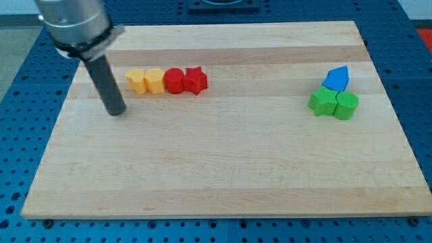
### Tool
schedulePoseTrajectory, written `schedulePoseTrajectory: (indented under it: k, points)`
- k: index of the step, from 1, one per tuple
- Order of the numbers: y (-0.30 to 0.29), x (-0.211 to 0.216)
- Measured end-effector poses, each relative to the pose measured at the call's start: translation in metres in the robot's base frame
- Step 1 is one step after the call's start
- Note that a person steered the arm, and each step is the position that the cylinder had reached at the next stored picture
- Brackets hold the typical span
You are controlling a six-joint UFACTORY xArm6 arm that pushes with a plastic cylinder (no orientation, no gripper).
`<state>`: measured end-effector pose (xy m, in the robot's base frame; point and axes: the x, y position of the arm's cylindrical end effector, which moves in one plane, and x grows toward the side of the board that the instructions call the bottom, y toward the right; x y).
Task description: Slide the line of blocks to the right
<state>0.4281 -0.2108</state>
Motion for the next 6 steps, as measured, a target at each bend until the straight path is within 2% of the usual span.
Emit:
schedulePoseTrajectory:
  k: [1,2,3,6]
  points:
    - [-0.034,-0.023]
    - [-0.042,-0.055]
    - [-0.033,-0.069]
    - [0.026,-0.07]
